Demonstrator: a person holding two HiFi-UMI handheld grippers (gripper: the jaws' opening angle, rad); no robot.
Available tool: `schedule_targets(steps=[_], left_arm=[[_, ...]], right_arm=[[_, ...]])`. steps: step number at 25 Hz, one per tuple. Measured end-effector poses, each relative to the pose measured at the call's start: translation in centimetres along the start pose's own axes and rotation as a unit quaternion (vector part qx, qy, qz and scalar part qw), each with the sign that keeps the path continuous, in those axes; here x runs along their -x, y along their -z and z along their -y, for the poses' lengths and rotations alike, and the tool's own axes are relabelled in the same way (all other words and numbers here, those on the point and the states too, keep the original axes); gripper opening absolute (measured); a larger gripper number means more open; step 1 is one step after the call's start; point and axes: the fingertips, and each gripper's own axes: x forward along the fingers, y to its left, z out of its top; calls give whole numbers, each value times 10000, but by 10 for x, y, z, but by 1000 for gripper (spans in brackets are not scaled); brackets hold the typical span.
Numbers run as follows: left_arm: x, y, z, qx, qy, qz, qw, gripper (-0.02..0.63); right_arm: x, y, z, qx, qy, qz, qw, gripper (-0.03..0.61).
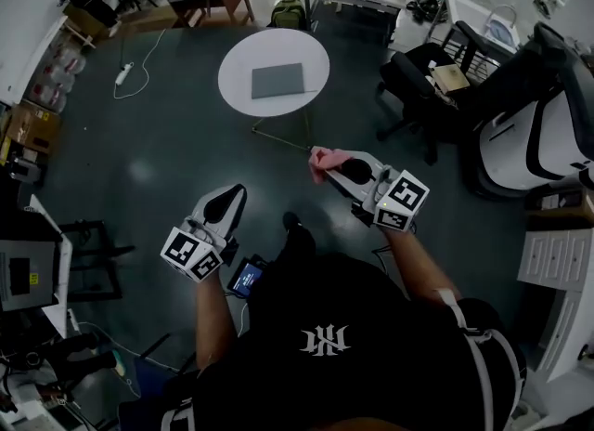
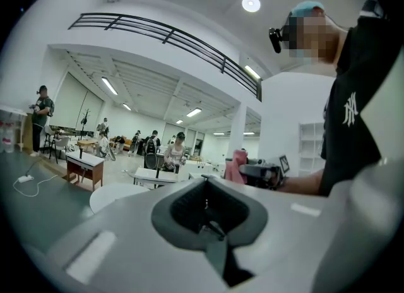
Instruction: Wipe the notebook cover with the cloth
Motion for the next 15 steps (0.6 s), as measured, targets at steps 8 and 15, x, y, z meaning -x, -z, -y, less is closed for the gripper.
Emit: schedule_targets(steps=[8, 15], left_arm=[[-30, -26, -116, 227, 230, 237, 9992, 3], [-60, -29, -208, 173, 538, 165, 9983, 3]], right_arm=[[-95, -10, 57, 70, 141, -424, 9990, 41], [-167, -11, 107, 179, 451, -443, 9978, 41]])
